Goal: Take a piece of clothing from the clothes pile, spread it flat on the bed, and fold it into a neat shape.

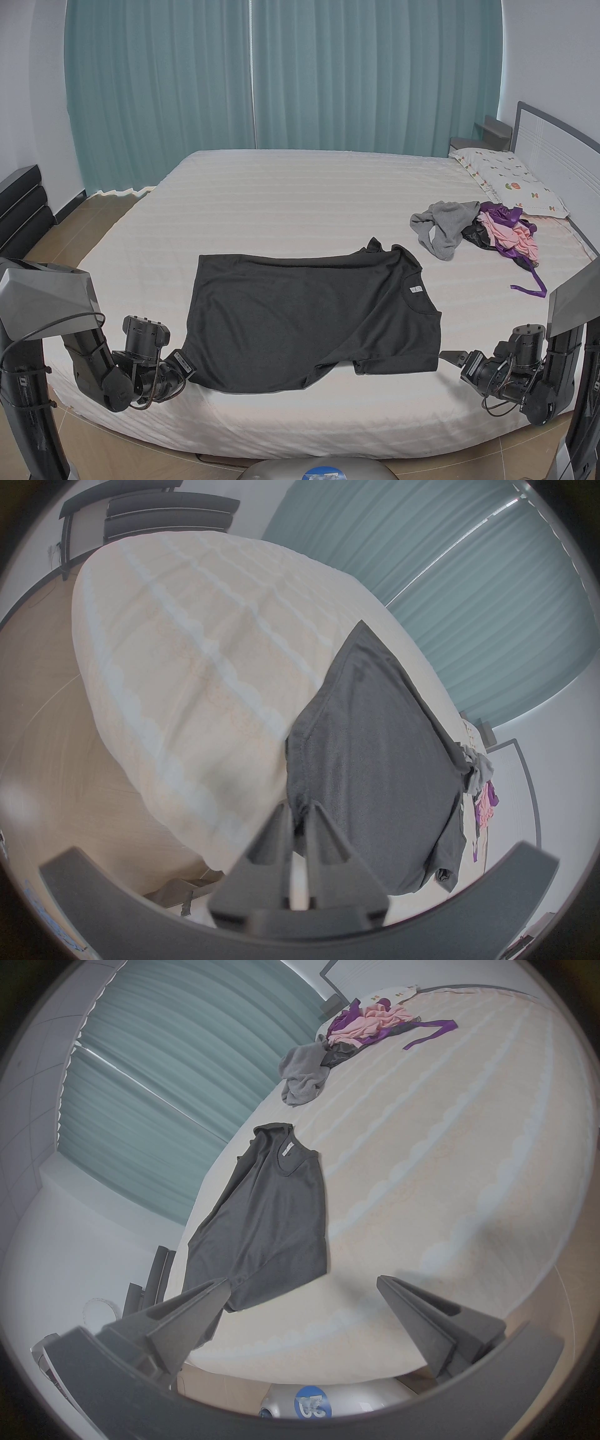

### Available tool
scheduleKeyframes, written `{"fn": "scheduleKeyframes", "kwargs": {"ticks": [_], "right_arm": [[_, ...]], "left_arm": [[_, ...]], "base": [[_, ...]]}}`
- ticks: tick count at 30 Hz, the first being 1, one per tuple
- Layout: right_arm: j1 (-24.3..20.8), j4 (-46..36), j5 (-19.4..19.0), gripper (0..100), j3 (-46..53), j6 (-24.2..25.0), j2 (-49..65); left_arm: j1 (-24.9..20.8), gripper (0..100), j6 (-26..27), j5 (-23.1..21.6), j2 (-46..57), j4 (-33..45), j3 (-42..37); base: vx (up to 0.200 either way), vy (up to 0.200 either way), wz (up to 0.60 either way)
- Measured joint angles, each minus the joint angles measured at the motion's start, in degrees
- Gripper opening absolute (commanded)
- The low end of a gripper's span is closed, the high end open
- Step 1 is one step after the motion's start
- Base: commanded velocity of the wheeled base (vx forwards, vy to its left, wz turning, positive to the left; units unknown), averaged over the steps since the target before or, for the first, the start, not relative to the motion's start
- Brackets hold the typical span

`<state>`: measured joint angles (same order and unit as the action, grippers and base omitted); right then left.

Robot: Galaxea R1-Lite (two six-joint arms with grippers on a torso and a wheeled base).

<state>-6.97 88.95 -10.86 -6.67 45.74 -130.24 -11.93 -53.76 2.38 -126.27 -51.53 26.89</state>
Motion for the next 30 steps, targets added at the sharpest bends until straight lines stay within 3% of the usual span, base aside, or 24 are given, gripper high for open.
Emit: {"fn": "scheduleKeyframes", "kwargs": {"ticks": [7, 15, 16, 30], "right_arm": [[-0.7, -0.1, 0.2, 100, -6.1, -0.2, -3.6], [-0.6, -7.4, 0.3, 100, -15.6, -0.4, -7.9], [-0.6, -8.2, 0.3, 0, -16.5, -0.6, -8.2], [-0.5, -16.5, 0.3, 0, -29.1, -3.2, -9.3]], "left_arm": [[0.7, 0, -0.4, 0.1, 2.6, -0.1, -0.6], [2.1, 0, -1.4, 0.0, 6.1, -0.3, -0.8], [2.2, 0, -1.5, 0.0, 6.4, -0.3, -0.8], [4.2, 0, -1.7, -0.3, 7.0, -0.3, 0.4]], "base": [[0.000, 0.000, 0.00], [0.000, 0.000, 0.00], [0.000, 0.000, 0.00], [0.000, 0.000, 0.00]]}}
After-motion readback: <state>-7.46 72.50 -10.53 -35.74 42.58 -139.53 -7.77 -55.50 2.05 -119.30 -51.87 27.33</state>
